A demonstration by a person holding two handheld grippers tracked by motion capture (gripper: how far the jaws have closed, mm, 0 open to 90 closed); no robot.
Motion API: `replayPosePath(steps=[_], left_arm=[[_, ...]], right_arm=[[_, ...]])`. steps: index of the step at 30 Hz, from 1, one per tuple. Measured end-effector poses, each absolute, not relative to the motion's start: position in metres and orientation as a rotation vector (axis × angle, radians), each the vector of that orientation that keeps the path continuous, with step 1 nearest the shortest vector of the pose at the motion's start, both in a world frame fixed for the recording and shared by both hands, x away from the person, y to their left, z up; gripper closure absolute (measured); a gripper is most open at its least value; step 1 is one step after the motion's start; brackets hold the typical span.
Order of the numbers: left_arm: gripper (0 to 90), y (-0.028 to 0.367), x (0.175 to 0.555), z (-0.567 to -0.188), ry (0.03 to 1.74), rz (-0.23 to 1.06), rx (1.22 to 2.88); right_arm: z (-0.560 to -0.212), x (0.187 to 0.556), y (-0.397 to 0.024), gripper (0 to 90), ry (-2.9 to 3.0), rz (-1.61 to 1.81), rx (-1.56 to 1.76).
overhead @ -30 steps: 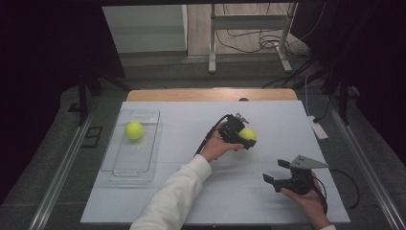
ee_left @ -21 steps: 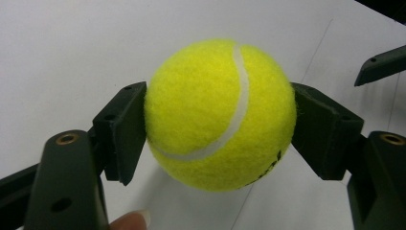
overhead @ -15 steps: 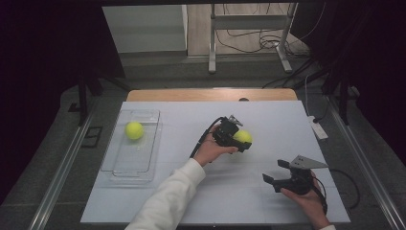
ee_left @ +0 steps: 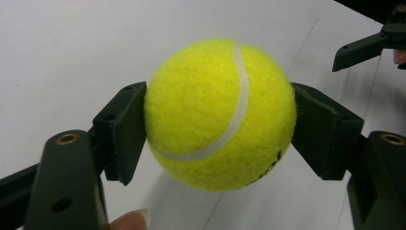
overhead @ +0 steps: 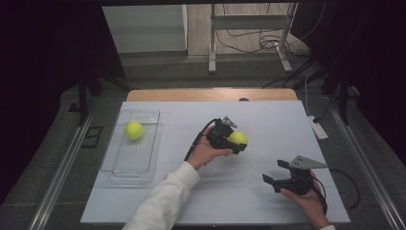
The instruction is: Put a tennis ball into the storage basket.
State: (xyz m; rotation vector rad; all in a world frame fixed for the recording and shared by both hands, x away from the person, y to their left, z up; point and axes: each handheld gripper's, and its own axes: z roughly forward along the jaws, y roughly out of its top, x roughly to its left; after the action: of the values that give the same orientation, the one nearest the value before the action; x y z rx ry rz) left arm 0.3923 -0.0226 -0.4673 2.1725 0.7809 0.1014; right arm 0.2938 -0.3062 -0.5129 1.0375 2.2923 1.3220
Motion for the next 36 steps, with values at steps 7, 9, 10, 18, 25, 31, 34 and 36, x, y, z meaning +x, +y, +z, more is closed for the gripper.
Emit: replayPosePath(steps=[7, 9, 10, 18, 25, 31, 34, 36], left_arm=[[26.9, -0.015, 0.386, -0.466, 0.784, 0.115, 2.152], [26.9, -0.013, 0.385, -0.466, 0.784, 0.117, 2.150], [26.9, -0.012, 0.383, -0.465, 0.781, 0.120, 2.151], [27.0, -0.005, 0.374, -0.464, 0.771, 0.126, 2.141], [26.9, 0.001, 0.368, -0.464, 0.769, 0.127, 2.137], [27.0, 0.006, 0.364, -0.464, 0.766, 0.131, 2.134], [27.0, 0.009, 0.362, -0.465, 0.774, 0.132, 2.129], [27.0, 0.011, 0.360, -0.465, 0.777, 0.131, 2.125]], right_arm=[[-0.513, 0.294, -0.306, 12.6, 2.293, 1.319, 1.038], [-0.513, 0.294, -0.306, 12.6, 2.293, 1.319, 1.038], [-0.513, 0.294, -0.306, 12.6, 2.294, 1.318, 1.038], [-0.513, 0.294, -0.305, 12.5, 2.296, 1.310, 1.039], [-0.513, 0.294, -0.305, 12.6, 2.295, 1.308, 1.039], [-0.514, 0.294, -0.305, 12.6, 2.295, 1.306, 1.040], [-0.514, 0.294, -0.304, 12.6, 2.296, 1.307, 1.039], [-0.514, 0.294, -0.304, 12.5, 2.296, 1.306, 1.040]])
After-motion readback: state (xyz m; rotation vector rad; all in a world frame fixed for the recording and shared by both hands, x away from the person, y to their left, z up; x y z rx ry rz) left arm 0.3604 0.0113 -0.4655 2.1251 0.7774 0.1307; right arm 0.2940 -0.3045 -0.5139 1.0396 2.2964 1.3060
